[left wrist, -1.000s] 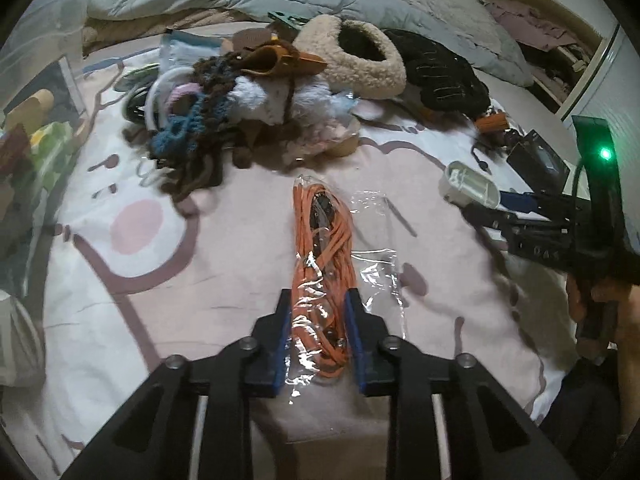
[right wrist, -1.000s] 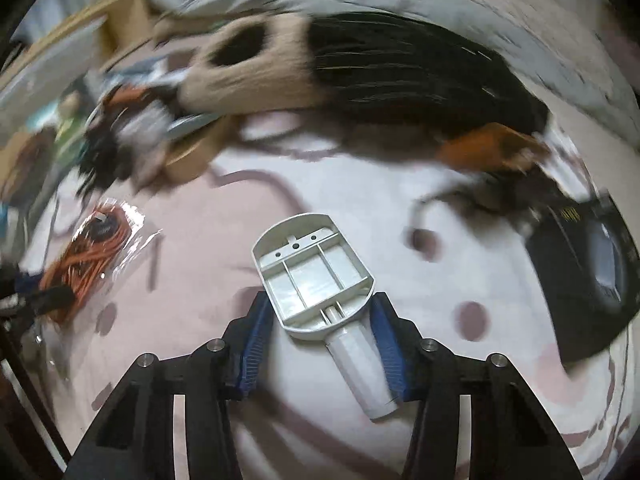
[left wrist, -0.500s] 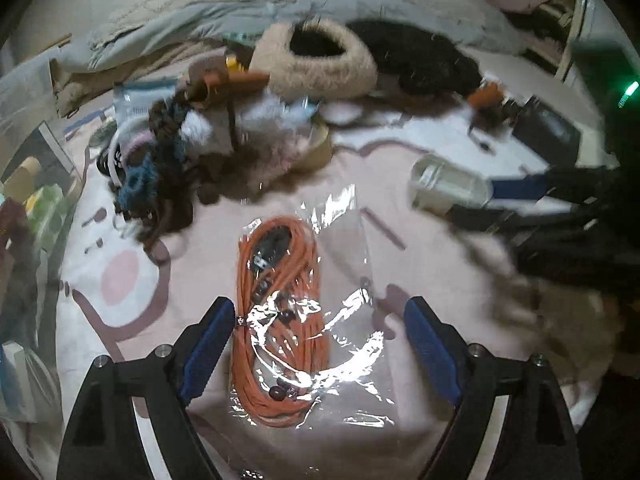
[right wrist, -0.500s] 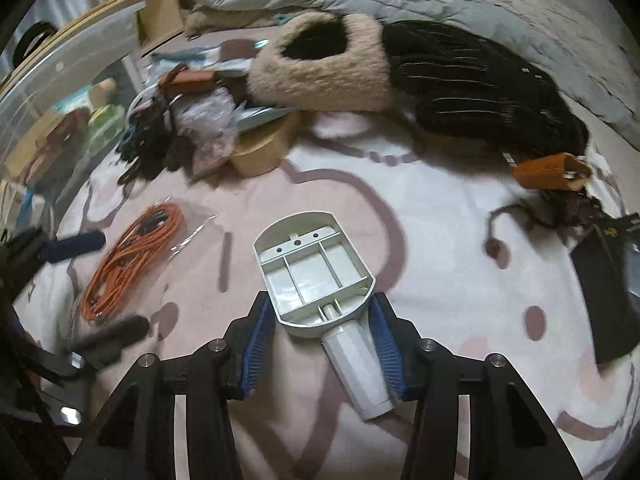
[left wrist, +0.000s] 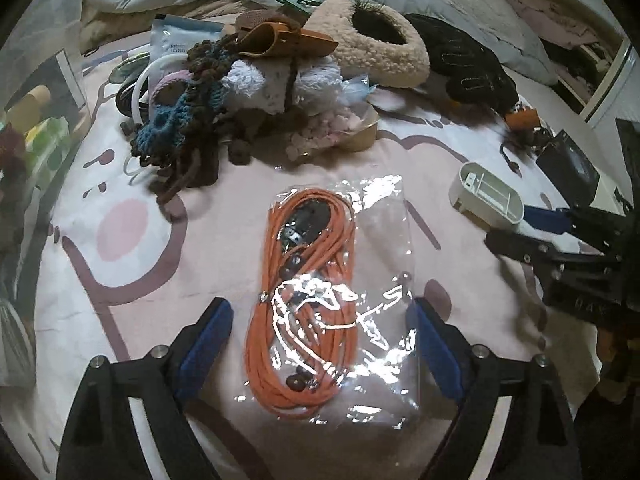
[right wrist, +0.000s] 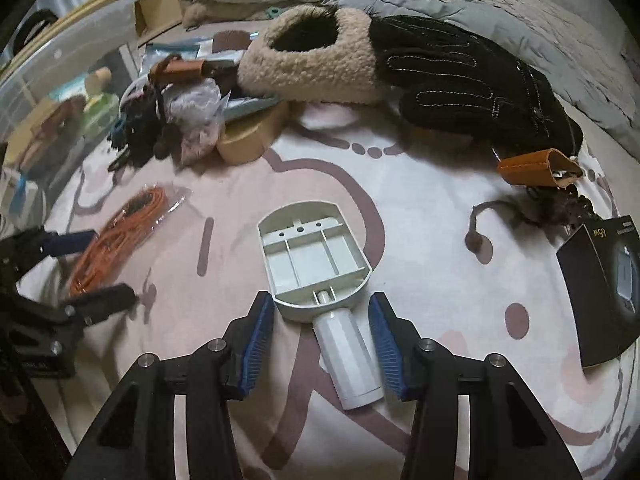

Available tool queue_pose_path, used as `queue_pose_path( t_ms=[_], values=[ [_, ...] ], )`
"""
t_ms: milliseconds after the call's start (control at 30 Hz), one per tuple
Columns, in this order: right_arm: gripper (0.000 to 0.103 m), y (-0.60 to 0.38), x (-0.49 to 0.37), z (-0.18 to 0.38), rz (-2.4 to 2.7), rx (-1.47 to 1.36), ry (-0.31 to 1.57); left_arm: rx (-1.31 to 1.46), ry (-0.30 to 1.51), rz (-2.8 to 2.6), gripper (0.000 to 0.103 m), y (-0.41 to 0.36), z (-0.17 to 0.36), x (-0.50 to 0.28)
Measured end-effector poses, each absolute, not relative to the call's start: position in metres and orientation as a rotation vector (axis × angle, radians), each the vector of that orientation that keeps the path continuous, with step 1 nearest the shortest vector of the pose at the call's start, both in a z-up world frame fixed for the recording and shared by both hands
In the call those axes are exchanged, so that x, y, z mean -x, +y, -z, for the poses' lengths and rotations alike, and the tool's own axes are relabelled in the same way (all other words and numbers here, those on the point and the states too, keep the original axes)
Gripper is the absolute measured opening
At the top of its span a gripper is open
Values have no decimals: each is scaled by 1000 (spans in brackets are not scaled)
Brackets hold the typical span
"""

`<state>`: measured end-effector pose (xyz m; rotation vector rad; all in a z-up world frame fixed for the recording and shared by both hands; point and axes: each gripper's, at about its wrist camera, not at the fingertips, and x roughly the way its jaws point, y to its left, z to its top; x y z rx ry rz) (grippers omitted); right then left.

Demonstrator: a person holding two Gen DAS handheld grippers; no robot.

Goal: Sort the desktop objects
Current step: 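Close the left gripper on the orange cord bag while the right grasps the white holder's handle, then lift the cord bag with the left gripper while the right lifts the white holder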

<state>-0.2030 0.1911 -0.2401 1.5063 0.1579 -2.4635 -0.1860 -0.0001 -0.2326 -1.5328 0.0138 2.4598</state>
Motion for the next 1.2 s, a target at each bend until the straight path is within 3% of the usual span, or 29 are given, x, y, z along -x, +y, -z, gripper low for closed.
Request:
queue_pose_path(
  t_ms=[133,267,567,767,1200],
  values=[
    [50,203,201,237,2447,-1515,105,1527,-18,-2462,90,0,233,189],
    [50,213,201,238,2430,-1519,23,1527,-58,-2474,72,-7,230,189],
    [49,202,205,240,2439,-1484,51,1493,-94,-2496,32,-16,222,188],
    [45,199,202,230,2478,-1428,57,1478,-126,-2512,27,-22,217,186],
    [44,216,203,219,2554,-1416,-39,1450,-92,-2553,27,-24,208,178]
  ],
)
